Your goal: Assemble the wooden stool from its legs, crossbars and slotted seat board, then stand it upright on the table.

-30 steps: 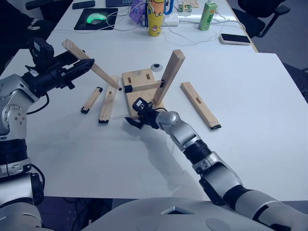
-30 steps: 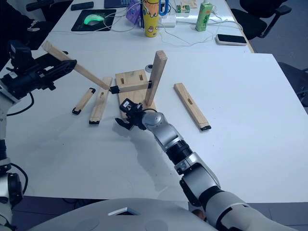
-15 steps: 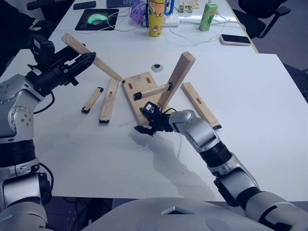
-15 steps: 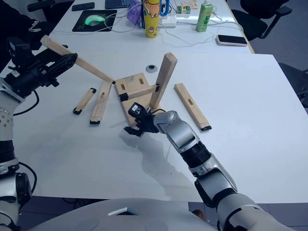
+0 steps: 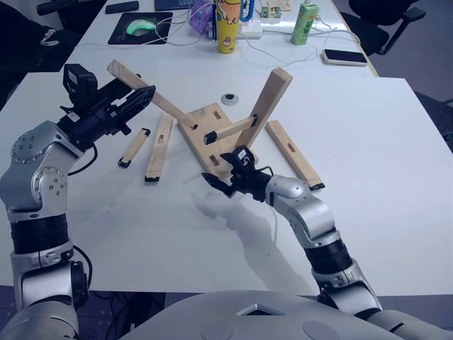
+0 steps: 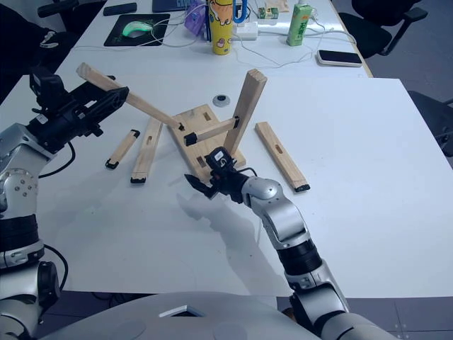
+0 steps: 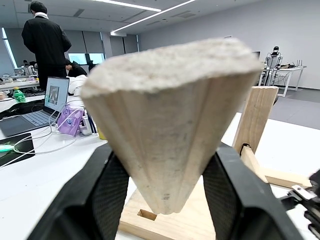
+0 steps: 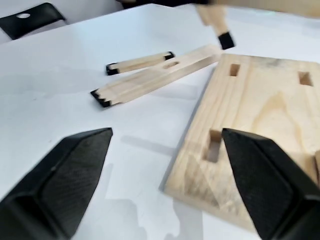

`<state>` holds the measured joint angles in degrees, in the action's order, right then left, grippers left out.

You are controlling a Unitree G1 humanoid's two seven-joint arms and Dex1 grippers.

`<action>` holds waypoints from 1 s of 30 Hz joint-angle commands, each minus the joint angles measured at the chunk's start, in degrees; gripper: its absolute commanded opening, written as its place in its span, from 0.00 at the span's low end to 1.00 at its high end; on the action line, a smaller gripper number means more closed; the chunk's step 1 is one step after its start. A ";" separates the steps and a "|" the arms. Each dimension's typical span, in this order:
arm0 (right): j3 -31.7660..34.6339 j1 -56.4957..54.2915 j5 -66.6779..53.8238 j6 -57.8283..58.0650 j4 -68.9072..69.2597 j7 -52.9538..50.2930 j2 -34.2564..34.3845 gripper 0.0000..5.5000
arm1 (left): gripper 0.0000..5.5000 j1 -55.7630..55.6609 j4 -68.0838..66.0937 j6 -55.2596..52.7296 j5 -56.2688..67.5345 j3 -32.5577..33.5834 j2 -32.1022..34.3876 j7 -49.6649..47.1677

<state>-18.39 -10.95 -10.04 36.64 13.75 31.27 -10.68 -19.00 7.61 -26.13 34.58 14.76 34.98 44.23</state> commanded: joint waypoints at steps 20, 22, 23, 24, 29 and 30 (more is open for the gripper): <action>9.35 -0.86 -2.94 -12.63 -16.22 -5.04 5.73 0.22 | 0.38 4.01 6.09 -3.23 1.55 -3.27 0.25 1.40; 9.44 -0.64 -2.79 -13.37 -17.19 -5.34 5.81 0.17 | 0.38 3.31 5.45 -3.20 0.36 -4.56 0.93 2.35; 9.35 -0.31 -2.50 -13.64 -17.77 -5.59 5.67 0.15 | 0.38 2.56 4.84 -3.29 0.18 -5.14 1.35 3.22; 9.38 -0.03 -2.16 -13.89 -18.32 -6.04 5.60 0.12 | 0.38 1.88 4.38 -3.44 0.24 -5.54 1.75 4.04; 9.35 0.15 -0.99 -14.92 -20.86 -6.98 5.97 0.01 | 0.38 -0.12 2.76 -4.21 -0.73 -7.61 3.72 7.20; 9.13 0.18 -0.58 -14.72 -21.60 -7.19 5.82 0.00 | 0.38 -0.40 2.05 -4.24 -1.11 -8.21 3.96 7.79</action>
<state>-9.24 -10.85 -11.66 21.85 -6.13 24.77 -4.98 -17.95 11.16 -30.15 35.09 8.04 37.53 50.75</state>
